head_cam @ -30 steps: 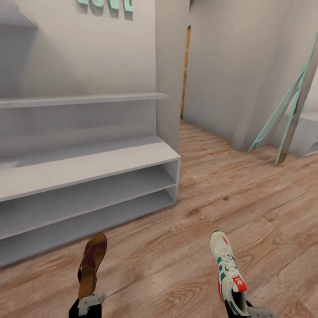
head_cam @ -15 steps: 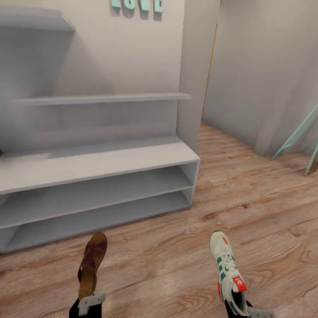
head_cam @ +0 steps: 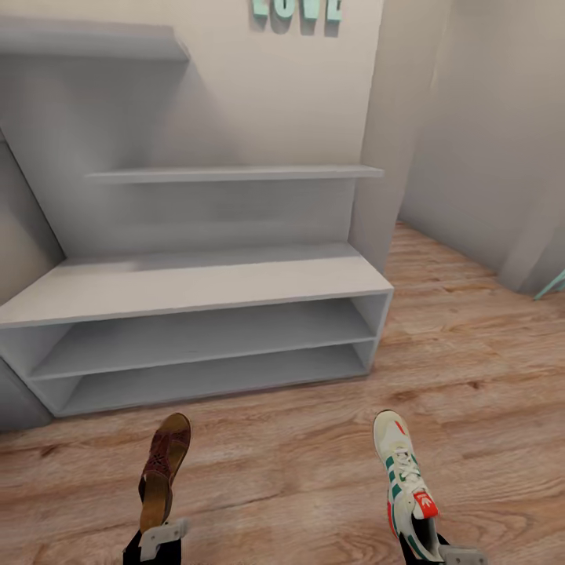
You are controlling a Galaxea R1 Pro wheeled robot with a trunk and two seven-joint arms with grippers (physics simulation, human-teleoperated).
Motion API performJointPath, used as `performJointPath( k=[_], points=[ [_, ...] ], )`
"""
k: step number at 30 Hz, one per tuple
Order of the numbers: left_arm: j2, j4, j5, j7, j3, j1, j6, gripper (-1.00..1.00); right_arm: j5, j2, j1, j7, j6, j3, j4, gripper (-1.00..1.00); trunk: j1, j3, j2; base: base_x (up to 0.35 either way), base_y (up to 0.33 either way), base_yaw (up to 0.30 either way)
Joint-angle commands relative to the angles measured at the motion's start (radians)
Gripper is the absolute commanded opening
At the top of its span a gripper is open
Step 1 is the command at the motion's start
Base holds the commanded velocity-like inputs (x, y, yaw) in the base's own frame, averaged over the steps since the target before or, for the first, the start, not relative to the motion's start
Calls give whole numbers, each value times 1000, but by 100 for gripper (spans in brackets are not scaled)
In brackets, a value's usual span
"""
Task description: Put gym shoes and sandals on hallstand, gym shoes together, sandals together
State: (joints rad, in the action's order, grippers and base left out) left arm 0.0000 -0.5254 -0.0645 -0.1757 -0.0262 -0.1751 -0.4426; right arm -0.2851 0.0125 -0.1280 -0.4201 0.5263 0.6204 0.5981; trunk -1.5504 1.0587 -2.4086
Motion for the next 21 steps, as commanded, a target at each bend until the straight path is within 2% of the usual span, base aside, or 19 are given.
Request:
performJointPath(
  k=[1, 21],
  points=[
    [0, 1, -6, -2, -3, -1, -4, -100, -5, 1, -1, -8, 3, 8, 1, -100, 0, 1, 0, 0, 0, 278],
    [1, 1, -6, -2, -3, -1, -4, -100, -5, 0, -1, -6, 3, 9, 0, -100, 0, 1, 0, 0, 0, 277]
  ],
)
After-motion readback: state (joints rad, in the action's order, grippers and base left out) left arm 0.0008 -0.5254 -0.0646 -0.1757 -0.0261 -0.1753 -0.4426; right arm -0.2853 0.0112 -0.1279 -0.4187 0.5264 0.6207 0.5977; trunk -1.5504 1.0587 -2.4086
